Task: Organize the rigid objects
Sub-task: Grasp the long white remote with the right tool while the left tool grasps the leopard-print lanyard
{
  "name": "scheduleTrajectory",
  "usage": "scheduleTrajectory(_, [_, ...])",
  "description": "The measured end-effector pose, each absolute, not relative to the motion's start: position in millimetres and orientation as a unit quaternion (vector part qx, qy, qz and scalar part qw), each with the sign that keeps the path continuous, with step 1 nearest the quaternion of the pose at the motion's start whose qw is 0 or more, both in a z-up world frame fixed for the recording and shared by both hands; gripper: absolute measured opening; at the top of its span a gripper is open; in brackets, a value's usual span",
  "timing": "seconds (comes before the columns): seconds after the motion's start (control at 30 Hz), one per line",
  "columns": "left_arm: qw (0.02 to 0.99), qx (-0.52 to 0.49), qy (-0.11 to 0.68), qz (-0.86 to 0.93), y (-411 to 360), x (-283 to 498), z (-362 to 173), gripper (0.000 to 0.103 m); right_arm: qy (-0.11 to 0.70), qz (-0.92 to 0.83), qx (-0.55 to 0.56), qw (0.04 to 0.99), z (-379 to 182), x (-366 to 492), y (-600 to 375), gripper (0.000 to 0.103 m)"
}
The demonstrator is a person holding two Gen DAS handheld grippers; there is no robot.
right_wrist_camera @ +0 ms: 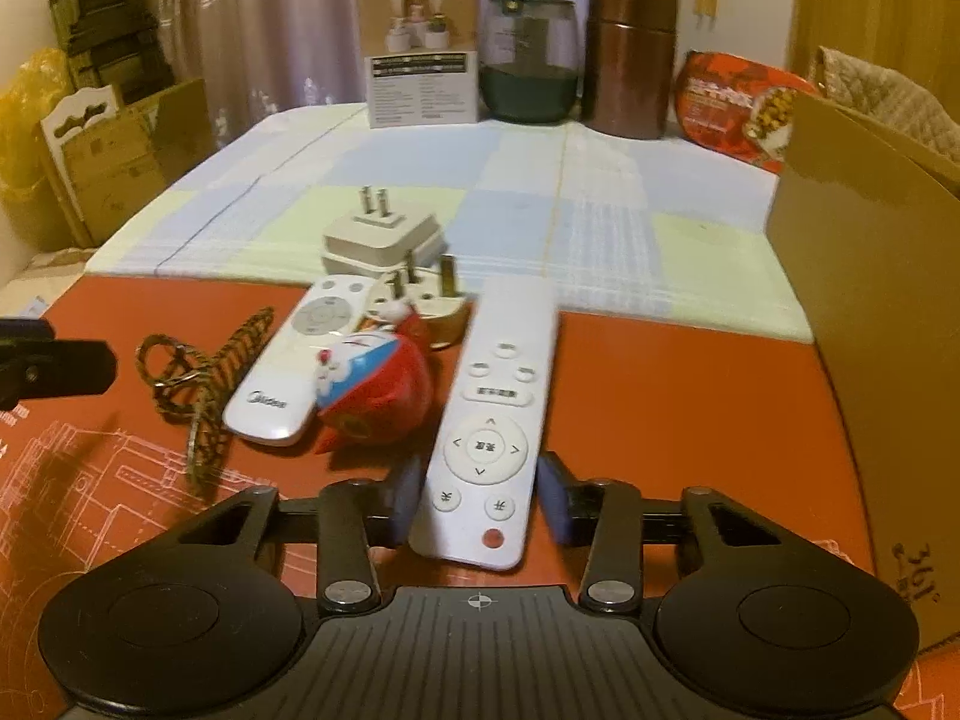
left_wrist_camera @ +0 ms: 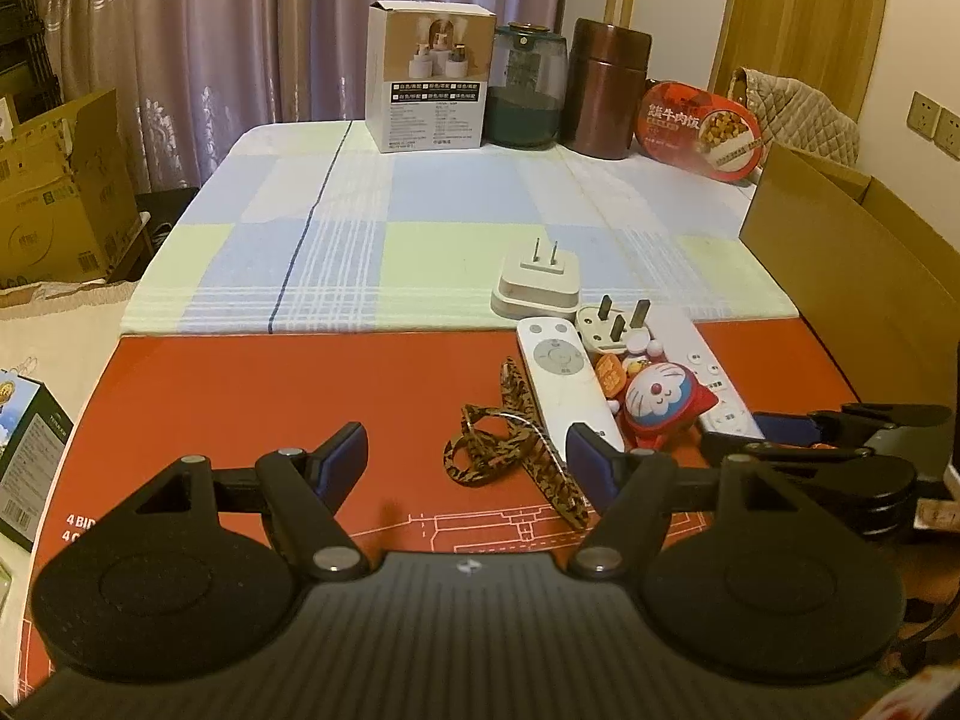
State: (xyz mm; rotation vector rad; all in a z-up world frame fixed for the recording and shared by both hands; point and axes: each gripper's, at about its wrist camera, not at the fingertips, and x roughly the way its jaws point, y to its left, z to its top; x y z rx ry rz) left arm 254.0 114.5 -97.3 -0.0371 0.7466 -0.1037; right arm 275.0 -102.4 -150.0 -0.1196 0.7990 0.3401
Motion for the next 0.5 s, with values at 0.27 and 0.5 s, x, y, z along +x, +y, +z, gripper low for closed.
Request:
scheduleTrajectory(0.27, [0.93,-0.013,0.362,-0.059,107.0,256.2,-98.4,0.069,0.395,0.151,-0.054,0.904,-147.0,273.3,-126.7,0.036])
scheduleTrajectory(0.5, [0.928,-0.01,0.366,-0.073,99.5,261.3,-105.3,0.069,0.394,0.162,-0.046,0.903,-145.5,286.8,-128.7,0.049])
